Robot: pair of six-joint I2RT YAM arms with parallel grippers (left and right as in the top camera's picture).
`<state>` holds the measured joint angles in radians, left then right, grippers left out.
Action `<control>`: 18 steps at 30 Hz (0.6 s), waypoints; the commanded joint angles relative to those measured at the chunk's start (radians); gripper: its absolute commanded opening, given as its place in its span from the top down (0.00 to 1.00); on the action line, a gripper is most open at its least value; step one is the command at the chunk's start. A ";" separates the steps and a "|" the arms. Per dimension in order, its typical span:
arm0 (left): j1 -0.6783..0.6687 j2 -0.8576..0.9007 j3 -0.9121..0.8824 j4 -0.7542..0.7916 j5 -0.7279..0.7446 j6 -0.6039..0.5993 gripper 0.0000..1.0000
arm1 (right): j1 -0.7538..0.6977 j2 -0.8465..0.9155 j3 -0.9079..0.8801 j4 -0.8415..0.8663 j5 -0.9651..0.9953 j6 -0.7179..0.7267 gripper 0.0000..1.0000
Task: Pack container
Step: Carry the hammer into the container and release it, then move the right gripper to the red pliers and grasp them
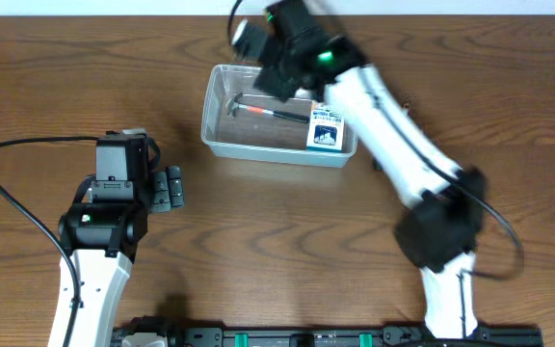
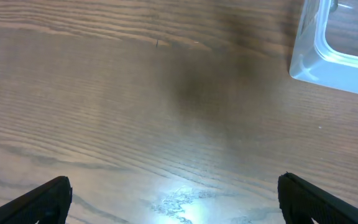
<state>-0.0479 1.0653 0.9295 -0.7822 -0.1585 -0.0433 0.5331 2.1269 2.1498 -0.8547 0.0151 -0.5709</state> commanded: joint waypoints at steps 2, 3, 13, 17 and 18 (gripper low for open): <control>-0.003 0.001 0.015 -0.002 -0.010 0.017 0.02 | -0.146 -0.172 0.031 -0.152 0.137 0.220 0.18; -0.003 0.001 0.015 -0.002 -0.010 0.017 0.02 | -0.189 -0.179 0.031 -0.204 0.137 0.258 0.18; -0.003 0.001 0.015 -0.002 -0.010 0.017 0.02 | -0.574 -0.063 -0.151 -0.388 -0.013 0.481 0.30; -0.003 0.001 0.015 -0.002 -0.010 0.017 0.02 | -0.642 -0.006 -0.275 -0.336 -0.020 0.451 0.30; -0.003 0.001 0.015 -0.002 -0.010 0.017 0.02 | -0.653 0.006 -0.303 -0.326 -0.020 0.431 0.30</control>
<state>-0.0479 1.0653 0.9298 -0.7818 -0.1612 -0.0433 -0.0994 2.1265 1.8881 -1.1900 0.0292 -0.1413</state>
